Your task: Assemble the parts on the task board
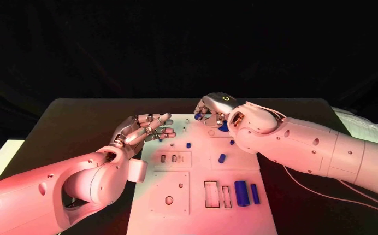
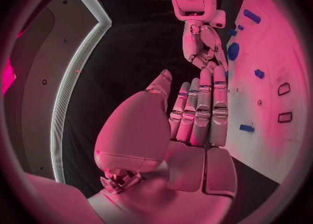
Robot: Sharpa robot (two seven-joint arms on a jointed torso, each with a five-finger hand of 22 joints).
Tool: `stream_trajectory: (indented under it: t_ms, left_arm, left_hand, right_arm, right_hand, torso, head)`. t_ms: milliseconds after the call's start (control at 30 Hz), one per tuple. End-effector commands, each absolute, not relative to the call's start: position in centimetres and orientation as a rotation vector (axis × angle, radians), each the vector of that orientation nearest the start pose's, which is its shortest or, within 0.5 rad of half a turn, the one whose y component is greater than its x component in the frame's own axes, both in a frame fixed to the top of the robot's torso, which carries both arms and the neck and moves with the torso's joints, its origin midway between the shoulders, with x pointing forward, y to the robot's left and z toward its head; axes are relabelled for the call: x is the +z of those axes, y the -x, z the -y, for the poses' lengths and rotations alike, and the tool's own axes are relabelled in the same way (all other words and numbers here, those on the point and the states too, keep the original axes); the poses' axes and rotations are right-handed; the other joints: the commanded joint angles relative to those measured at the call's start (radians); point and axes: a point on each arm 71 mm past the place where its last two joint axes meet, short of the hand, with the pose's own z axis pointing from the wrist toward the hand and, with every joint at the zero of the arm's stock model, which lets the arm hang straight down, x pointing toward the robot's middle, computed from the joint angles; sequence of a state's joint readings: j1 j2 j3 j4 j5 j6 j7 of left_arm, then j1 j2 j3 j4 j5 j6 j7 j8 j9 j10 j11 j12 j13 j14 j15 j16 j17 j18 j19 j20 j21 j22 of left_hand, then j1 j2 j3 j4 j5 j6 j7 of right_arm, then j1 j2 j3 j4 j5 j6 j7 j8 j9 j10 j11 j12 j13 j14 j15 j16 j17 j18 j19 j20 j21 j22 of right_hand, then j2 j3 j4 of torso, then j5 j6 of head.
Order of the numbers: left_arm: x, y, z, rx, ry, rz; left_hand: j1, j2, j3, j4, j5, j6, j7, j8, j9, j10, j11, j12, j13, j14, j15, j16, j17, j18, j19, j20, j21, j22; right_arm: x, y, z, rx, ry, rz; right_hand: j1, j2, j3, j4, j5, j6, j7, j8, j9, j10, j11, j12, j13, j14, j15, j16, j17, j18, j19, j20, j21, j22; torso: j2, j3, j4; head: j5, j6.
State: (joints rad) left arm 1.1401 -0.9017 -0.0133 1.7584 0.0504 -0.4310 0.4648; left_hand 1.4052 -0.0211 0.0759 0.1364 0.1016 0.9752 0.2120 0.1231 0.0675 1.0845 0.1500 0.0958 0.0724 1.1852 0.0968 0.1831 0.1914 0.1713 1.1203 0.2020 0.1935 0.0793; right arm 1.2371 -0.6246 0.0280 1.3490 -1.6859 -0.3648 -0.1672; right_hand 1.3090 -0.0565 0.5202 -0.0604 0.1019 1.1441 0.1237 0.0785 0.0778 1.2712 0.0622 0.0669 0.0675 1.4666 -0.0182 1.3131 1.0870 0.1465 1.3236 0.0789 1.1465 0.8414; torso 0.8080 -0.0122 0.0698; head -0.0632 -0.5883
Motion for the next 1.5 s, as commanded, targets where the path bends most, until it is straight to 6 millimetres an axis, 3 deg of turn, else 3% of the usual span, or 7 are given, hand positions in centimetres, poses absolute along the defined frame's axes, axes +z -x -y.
stream_trajectory:
  t_ms: [33,400,667,1500]
  left_arm:
    - [-17.2,-43.7,-17.6,-1.669,1.177,-1.38]
    - [-17.0,-43.7,-17.4,-1.677,1.173,-1.383]
    - [-16.9,-43.7,-17.4,-1.68,1.171,-1.384]
    - [-16.8,-43.7,-17.4,-1.687,1.171,-1.394]
  left_hand:
    - [-0.001,0.008,0.002,-0.006,-0.005,0.003,0.005,-0.004,-0.001,0.004,0.005,-0.005,0.0,0.005,-0.001,-0.005,0.001,0.011,0.007,-0.002,-0.004,-0.001]
    - [0.0,0.008,0.002,-0.008,-0.005,0.002,0.005,-0.005,-0.001,0.003,0.005,-0.006,0.0,0.005,-0.001,-0.006,0.003,0.011,0.008,-0.002,-0.005,-0.001]
    - [0.0,0.008,0.002,-0.008,-0.005,0.002,0.005,-0.005,-0.001,0.003,0.005,-0.006,0.0,0.005,-0.001,-0.006,0.003,0.011,0.008,-0.002,-0.005,-0.001]
    - [0.0,0.008,0.001,-0.01,-0.005,0.001,0.006,-0.007,-0.001,0.002,0.006,-0.009,0.0,0.003,0.0,-0.009,0.005,0.01,0.008,-0.001,-0.008,-0.003]
  right_arm:
    - [-14.3,-53.0,13.3,0.548,0.28,-1.435]
    - [-15.2,-53.4,11.4,0.536,0.334,-1.515]
    - [-15.5,-53.5,10.9,0.525,0.343,-1.536]
    - [-15.1,-53.8,11.6,0.433,0.293,-1.478]
  right_hand:
    - [-0.012,-0.005,0.0,0.005,-0.005,-0.001,0.005,-0.004,0.022,-0.006,0.0,-0.006,-0.002,0.037,-0.002,0.002,0.0,-0.021,0.0,0.003,0.004,0.001]
    - [-0.02,-0.01,-0.002,0.012,-0.011,-0.006,0.007,-0.01,0.022,-0.015,0.003,-0.006,-0.002,0.036,0.002,0.003,-0.001,-0.023,0.002,0.006,0.018,0.02]
    - [-0.024,-0.013,-0.004,0.015,-0.011,-0.008,0.007,-0.011,0.022,-0.019,0.004,-0.006,-0.002,0.036,0.003,0.003,-0.003,-0.023,0.002,0.007,0.021,0.022]
    - [-0.034,-0.019,-0.008,0.026,-0.001,-0.006,0.008,-0.011,0.025,-0.017,0.004,-0.002,0.0,0.034,0.003,0.002,-0.007,-0.023,-0.001,0.01,0.027,0.027]
  torso:
    - [0.003,-0.0025,0.0081]
    - [0.008,-0.0072,0.0198]
    - [0.01,-0.0068,0.0173]
    - [0.013,-0.0068,0.0197]
  head:
    - [-0.004,0.002]
    - [-0.01,0.001]
    - [-0.008,0.001]
    - [-0.014,0.0]
